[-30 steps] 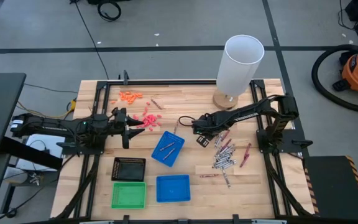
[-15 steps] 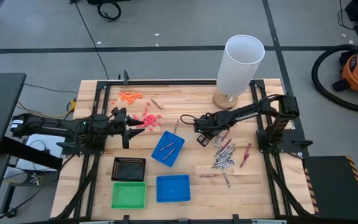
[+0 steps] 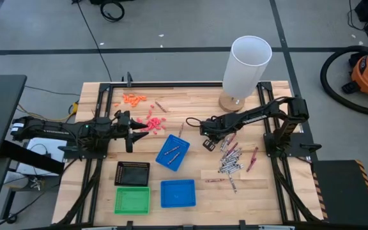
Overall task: Sort crayons
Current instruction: Put the violet crayon into the bottom blue bin
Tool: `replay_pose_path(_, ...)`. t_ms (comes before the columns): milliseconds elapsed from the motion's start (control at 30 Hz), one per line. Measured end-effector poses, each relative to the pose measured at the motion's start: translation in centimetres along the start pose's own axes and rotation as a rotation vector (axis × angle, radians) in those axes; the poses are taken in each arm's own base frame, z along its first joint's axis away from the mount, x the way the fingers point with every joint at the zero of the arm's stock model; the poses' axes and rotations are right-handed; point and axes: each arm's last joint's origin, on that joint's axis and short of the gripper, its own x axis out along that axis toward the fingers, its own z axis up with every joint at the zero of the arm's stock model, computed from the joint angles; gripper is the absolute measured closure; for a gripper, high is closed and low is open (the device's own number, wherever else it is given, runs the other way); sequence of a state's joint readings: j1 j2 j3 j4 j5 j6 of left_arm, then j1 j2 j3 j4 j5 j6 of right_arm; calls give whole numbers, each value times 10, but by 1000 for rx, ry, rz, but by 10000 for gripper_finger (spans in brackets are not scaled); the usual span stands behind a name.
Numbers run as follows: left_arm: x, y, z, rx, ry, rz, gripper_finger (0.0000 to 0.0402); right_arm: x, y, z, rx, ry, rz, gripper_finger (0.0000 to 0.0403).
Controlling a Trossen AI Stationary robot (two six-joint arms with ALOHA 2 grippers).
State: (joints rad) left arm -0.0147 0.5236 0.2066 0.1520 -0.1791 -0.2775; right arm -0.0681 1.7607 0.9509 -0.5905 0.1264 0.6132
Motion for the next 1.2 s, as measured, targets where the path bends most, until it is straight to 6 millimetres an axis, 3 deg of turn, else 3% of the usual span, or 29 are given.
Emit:
replay_pose_path(300, 0, 0, 0, 0, 0, 0, 219, -7, -1, 1, -18, -36, 4, 368)
replay_pose_path(633, 0, 0, 0, 0, 0, 0, 219, -43, -5, 2, -15, -173, 27, 368)
replay_pose_path(1000, 0, 0, 0, 1, 0, 0, 219, -69, -7, 0, -23, -267, 46, 368)
replay_pose_path(1200, 0, 0, 0, 1, 0, 1, 219, -81, 2, 2, -88, -373, 115, 368)
